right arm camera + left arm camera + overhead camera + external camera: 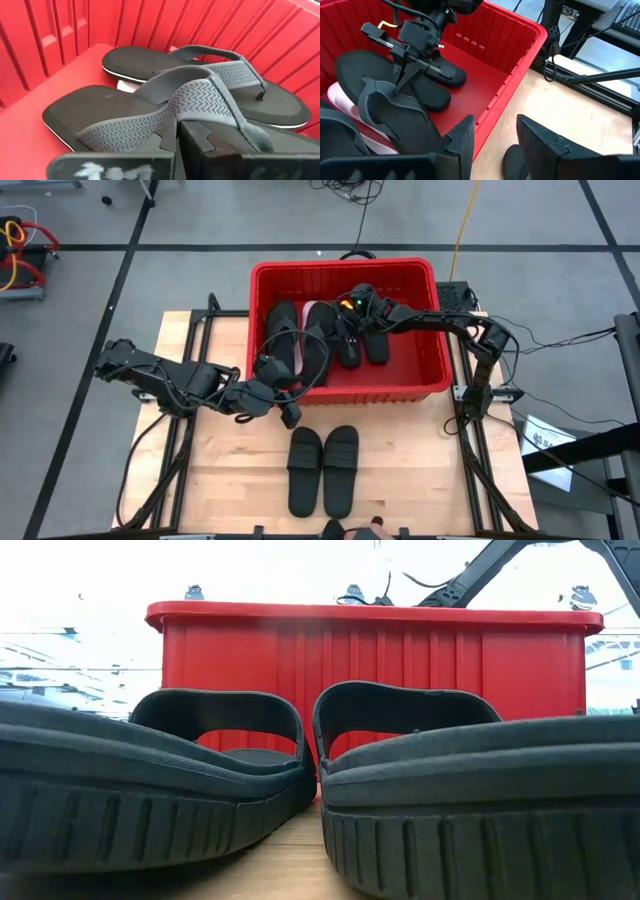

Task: Pick and place slides into bin
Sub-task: Put the black slipper into the red bin, then put the black slide into the red bin

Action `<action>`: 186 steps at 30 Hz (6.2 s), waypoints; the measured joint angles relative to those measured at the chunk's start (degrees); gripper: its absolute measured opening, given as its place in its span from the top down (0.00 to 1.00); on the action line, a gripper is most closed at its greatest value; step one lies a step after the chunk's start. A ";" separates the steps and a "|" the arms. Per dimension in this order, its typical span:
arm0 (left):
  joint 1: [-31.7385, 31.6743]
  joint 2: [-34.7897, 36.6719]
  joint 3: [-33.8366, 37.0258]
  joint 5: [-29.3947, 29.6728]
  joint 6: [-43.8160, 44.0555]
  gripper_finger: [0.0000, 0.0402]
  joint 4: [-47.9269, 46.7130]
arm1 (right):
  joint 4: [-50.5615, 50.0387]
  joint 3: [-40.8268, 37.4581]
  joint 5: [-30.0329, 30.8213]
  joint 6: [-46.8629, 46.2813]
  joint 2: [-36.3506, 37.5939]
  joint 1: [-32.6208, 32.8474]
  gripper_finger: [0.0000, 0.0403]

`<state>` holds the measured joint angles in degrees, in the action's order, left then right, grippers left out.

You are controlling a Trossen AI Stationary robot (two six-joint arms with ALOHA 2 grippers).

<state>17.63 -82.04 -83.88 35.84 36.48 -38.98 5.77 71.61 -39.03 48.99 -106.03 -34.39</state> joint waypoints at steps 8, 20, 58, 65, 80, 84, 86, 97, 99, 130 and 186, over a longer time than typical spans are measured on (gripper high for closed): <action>0.00 0.00 0.02 0.01 0.06 0.65 0.02 | 0.19 -0.02 1.12 6.10 -0.95 1.06 0.98; 0.00 -0.01 0.02 0.08 0.23 0.65 0.06 | 1.06 -0.02 9.25 7.91 -1.14 3.04 0.84; 0.02 -0.02 0.02 -1.80 1.31 0.65 0.24 | 4.65 -0.04 27.03 -11.60 -1.10 3.02 0.67; 0.02 -0.02 0.02 -1.89 1.30 0.65 0.24 | 2.10 -0.04 28.45 -18.56 -1.10 2.75 0.67; 0.02 -0.02 0.02 -2.63 0.65 0.65 0.20 | -2.30 -0.04 28.55 -21.38 5.65 2.73 0.69; 0.04 -0.02 0.03 -2.63 -0.10 0.65 0.13 | -5.32 -0.04 28.56 -21.35 11.03 3.01 0.70; 0.04 -0.02 0.02 -2.63 -0.26 0.65 0.09 | -8.00 -0.04 28.57 -21.35 14.56 3.36 0.70; 4.36 -0.02 0.02 -4.61 -4.39 0.65 -1.86 | -34.81 -0.04 28.50 -14.00 39.62 13.22 0.93; 5.85 -0.28 0.02 -4.47 -4.35 0.65 -2.89 | -38.56 -0.04 28.48 -15.29 43.88 16.25 0.98; 21.57 -26.69 0.04 -10.43 1.13 0.65 -7.72 | -46.00 -0.04 28.48 -34.84 58.98 39.01 1.00; 15.96 -32.93 -0.04 -4.52 -0.81 0.97 -13.87 | -46.37 -0.04 28.56 -34.82 58.96 39.01 1.00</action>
<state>33.58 -114.97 -83.92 31.32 35.68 -52.85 -40.60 71.57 -10.47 14.17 -47.07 4.62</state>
